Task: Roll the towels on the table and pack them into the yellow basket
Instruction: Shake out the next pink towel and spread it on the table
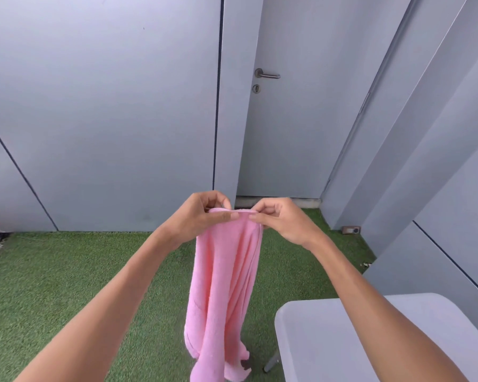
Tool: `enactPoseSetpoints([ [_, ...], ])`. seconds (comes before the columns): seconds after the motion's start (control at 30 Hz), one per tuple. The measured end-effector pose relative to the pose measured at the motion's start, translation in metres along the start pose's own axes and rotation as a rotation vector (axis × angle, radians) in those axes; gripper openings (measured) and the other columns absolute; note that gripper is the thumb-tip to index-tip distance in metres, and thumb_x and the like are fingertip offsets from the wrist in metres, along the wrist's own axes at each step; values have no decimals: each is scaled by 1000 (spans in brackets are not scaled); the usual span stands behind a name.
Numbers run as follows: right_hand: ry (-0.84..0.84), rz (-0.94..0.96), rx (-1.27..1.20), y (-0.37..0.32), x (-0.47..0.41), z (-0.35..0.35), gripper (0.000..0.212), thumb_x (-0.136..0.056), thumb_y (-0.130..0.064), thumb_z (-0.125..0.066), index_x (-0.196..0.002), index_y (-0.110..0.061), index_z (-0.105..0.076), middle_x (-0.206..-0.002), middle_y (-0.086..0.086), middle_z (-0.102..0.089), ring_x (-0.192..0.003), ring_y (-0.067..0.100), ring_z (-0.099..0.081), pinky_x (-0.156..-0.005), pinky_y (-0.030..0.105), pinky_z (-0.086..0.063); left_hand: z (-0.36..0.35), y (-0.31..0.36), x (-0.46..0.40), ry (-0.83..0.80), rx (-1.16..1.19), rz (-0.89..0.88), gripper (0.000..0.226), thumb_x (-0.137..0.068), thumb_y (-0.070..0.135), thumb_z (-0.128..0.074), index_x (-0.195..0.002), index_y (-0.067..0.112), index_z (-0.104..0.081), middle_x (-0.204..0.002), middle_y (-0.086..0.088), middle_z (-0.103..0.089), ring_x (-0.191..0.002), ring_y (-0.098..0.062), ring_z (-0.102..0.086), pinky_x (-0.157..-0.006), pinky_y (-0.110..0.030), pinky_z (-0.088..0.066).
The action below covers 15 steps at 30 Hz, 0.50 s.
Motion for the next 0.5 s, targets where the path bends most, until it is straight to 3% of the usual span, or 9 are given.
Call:
enactPoseSetpoints([
  [0.2, 137, -47, 10, 18, 13, 39, 10, -89, -23, -66, -95, -18, -72, -95, 2, -74, -92, 22, -69, -90, 51, -53, 23, -27, 15, -141, -249, 150, 28, -82, 34, -74, -92, 9, -66, -71, -2, -52, -64, -16, -41, -59, -30, -28],
  [0.27, 157, -67, -3, 20, 15, 39, 10, -89, -22, -66, -97, -18, -71, -96, 2, -74, -94, 22, -69, -91, 51, -52, 25, -27, 15, -114, -307, 138, 35, -82, 38, -72, -85, 4, -65, -67, 0, -48, -62, -14, -39, -60, -29, -29],
  [0.37, 3, -77, -16, 9, 13, 4, 16, -87, -16, -69, -103, -17, -70, -98, -2, -73, -96, 14, -68, -95, 43, -51, 16, -4, 5, -77, -322, 51, 35, -85, 36, -69, -74, 4, -63, -62, 4, -44, -57, -8, -37, -52, -18, -29],
  [0.5, -72, -8, -5, -6, 4, -35, 7, -86, -12, -67, -85, -19, -68, -79, -8, -69, -74, 7, -61, -74, 30, -48, -1, 10, -10, -114, -399, -26, 29, -82, 36, -72, -69, 12, -64, -58, 12, -50, -55, -4, -41, -54, -15, -31],
])
Point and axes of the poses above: each hand's wrist, its own x-axis away from the middle knuckle, its own z-axis out of the back of the hand, y = z × x, the point moved 3 cm from there along -x, towards the middle knuckle
